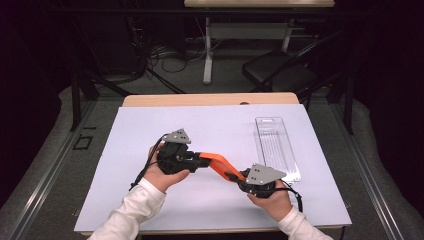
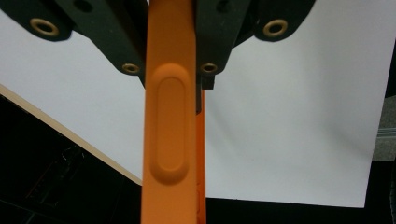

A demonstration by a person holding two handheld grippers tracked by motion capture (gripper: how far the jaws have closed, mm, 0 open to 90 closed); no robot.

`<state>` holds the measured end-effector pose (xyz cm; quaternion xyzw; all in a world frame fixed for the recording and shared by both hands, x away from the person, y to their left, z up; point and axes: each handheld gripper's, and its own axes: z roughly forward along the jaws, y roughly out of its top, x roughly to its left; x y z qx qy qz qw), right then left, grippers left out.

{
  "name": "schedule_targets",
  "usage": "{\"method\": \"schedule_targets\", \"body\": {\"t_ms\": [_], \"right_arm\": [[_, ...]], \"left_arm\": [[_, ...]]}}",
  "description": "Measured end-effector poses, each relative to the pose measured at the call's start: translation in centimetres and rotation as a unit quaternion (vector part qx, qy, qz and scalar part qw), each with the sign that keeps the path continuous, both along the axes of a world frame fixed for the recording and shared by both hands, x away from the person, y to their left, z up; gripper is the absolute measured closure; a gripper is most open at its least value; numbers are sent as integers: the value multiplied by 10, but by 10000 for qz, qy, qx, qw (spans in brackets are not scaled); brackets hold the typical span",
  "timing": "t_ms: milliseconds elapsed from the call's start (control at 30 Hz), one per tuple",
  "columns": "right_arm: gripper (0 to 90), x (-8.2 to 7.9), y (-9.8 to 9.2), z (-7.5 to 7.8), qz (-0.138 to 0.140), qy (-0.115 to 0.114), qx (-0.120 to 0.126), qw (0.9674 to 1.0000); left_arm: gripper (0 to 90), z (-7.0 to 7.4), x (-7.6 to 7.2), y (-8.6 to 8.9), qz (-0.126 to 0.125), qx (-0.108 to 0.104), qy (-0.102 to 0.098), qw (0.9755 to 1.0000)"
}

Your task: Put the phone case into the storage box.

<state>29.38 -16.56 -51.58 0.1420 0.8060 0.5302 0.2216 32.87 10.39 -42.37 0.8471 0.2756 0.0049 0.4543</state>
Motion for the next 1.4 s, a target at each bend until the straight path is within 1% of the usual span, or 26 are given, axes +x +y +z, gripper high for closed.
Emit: {"method": "schedule_targets", "body": {"t_ms": [133, 267, 433, 633, 900, 1133, 1400], "right_arm": [[875, 0, 0, 0, 6, 50, 35, 10000], [875, 1, 0, 0, 15, 86, 81, 9999], [875, 1, 1, -1, 19, 104, 105, 9999], [875, 1, 2, -1, 20, 65, 142, 9999], [875, 1, 1, -3, 19, 100, 197, 9998], [874, 1, 1, -3, 6, 66, 188, 9998], [873, 1, 1, -3, 4, 67, 168, 9998]], "left_arm": [[734, -1, 0, 1, 8, -89, 9, 10000], [751, -2, 1, 2, 23, -191, 69, 9998], [771, -2, 0, 3, 44, -193, 89, 9998], [790, -2, 0, 3, 104, -253, 124, 9995], [809, -3, 0, 4, 125, -325, 196, 9992], [823, -4, 0, 4, 154, -437, 256, 9986], [825, -5, 1, 5, 148, -465, 329, 9983]]}}
